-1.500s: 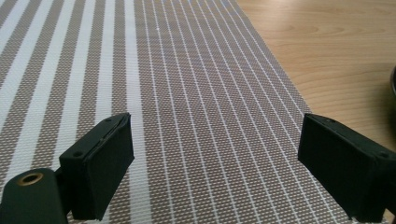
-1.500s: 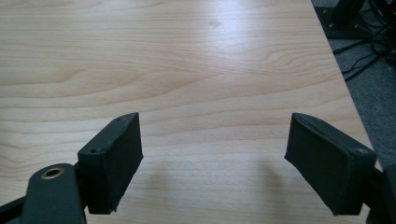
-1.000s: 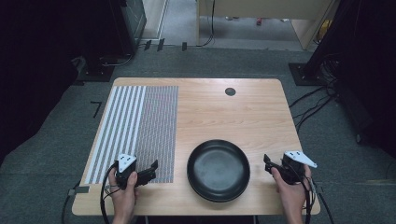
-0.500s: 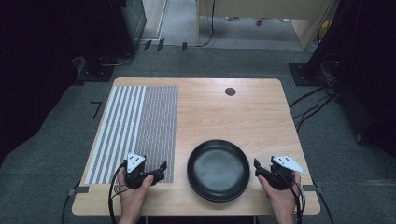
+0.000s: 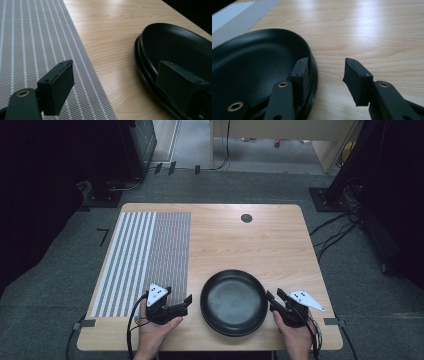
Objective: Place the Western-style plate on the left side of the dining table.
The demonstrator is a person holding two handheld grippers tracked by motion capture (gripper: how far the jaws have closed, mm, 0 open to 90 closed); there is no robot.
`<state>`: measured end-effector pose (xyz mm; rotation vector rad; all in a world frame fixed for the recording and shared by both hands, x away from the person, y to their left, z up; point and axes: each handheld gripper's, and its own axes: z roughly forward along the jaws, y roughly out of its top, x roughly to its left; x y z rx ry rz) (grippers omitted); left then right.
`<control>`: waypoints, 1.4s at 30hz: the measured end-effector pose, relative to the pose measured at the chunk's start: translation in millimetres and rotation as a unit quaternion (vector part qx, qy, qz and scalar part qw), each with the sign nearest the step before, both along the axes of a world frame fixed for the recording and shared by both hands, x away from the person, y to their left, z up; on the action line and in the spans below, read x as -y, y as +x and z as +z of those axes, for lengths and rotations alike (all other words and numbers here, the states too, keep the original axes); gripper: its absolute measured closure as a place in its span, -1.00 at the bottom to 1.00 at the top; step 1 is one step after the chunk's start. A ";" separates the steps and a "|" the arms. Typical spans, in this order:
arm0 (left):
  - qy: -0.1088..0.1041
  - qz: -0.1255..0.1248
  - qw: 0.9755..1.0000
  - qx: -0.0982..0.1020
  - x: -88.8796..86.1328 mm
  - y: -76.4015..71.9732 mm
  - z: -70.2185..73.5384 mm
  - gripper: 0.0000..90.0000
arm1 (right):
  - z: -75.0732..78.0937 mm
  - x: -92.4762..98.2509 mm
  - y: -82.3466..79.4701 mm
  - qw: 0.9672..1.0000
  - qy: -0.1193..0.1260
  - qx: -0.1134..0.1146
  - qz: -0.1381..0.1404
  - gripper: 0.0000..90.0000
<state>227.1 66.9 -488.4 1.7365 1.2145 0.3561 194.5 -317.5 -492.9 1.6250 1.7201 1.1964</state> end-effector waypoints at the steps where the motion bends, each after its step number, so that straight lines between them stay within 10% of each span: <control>1: 0.000 0.000 1.000 0.000 0.0 0.0 0.0 -0.68 | -0.1 -1.4 -0.2 1.000 0.007 0.004 0.004 0.23; 6: 0.008 -0.006 1.000 -0.007 11.8 1.3 5.1 -0.67 | -0.8 -11.1 -0.9 0.999 0.035 -0.001 0.018 0.37; 15: -0.007 -0.038 0.999 -0.015 33.1 2.6 4.4 -0.64 | -5.4 -22.4 -0.8 1.000 -0.002 -0.001 0.020 0.56; 22: 0.002 -0.067 0.997 -0.028 44.8 -0.4 -2.9 -0.16 | -7.2 -17.1 -3.0 1.000 0.028 -0.011 0.002 0.77; 27: -0.032 -0.088 0.993 -0.069 44.9 4.8 -6.6 0.15 | -8.9 -16.1 -4.0 0.999 0.047 -0.009 -0.009 0.83; 42: -0.055 -0.076 0.991 -0.094 34.2 8.1 -2.1 0.25 | -13.8 -22.8 -2.6 0.997 0.076 -0.007 -0.004 0.84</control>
